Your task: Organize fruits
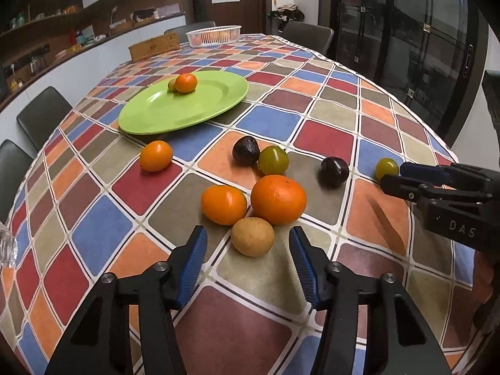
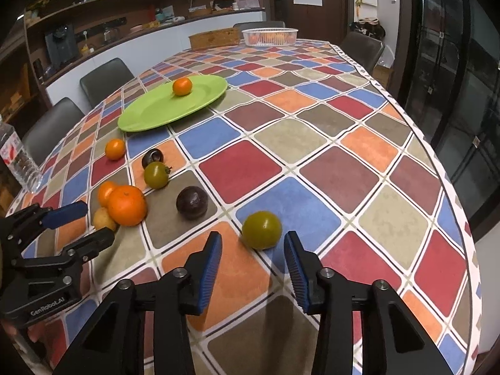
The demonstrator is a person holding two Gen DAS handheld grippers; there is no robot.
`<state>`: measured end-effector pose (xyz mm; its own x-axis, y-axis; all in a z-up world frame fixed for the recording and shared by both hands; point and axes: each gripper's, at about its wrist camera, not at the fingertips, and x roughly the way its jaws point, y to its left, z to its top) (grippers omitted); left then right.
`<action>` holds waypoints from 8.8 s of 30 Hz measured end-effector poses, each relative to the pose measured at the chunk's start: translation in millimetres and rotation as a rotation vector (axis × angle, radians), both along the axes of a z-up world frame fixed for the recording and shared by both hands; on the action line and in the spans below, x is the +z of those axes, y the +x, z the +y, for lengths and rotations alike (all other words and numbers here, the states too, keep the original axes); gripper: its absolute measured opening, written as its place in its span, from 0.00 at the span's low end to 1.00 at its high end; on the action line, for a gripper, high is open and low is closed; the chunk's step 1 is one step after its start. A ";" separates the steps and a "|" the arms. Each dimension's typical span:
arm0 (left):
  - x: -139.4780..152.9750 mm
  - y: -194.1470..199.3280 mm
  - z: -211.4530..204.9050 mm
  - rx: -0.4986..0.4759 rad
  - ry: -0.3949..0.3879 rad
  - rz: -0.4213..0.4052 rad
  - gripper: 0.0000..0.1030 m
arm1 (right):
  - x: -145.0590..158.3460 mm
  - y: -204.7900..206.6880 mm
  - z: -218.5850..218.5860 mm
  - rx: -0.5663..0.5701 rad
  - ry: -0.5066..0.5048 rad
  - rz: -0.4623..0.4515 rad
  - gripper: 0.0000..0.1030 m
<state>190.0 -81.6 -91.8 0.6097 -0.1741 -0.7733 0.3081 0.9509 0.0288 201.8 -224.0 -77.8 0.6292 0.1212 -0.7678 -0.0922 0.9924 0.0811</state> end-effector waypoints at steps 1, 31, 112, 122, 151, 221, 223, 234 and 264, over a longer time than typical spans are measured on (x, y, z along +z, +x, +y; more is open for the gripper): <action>-0.5 1.1 0.2 0.000 -0.003 0.006 0.47 | -1.2 1.5 0.0 0.002 0.006 0.004 0.39; 9.9 -5.8 3.7 -0.005 -0.034 -0.007 0.29 | -2.5 -0.5 9.6 0.044 0.017 -0.008 0.27; 36.5 191.1 80.4 0.068 -0.137 0.047 0.29 | 43.8 183.1 120.2 0.233 0.057 -0.036 0.27; 40.5 184.8 80.7 0.088 -0.075 -0.006 0.45 | 37.6 187.3 117.6 0.207 0.065 -0.015 0.32; 106.9 52.2 59.9 0.081 -0.062 -0.204 0.55 | 101.5 62.8 79.9 0.175 0.089 -0.201 0.40; -3.5 31.0 27.2 -0.257 -0.014 -0.055 0.37 | -2.0 36.9 55.9 0.062 0.018 0.057 0.39; -3.4 33.2 27.0 -0.246 -0.027 -0.051 0.37 | -2.8 37.4 55.4 0.062 0.020 0.057 0.39; -3.5 39.3 23.5 -0.217 -0.046 -0.039 0.34 | -7.6 41.0 50.4 0.052 0.028 0.056 0.27; 60.9 30.1 52.3 -0.066 -0.096 -0.173 0.33 | 54.0 31.9 76.9 0.138 0.086 -0.106 0.27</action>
<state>220.1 -29.3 -30.9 0.7166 -0.2856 -0.6364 0.3679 0.9298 -0.0031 233.7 -147.1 -23.8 0.6785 0.2746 -0.6813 -0.2397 0.9595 0.1480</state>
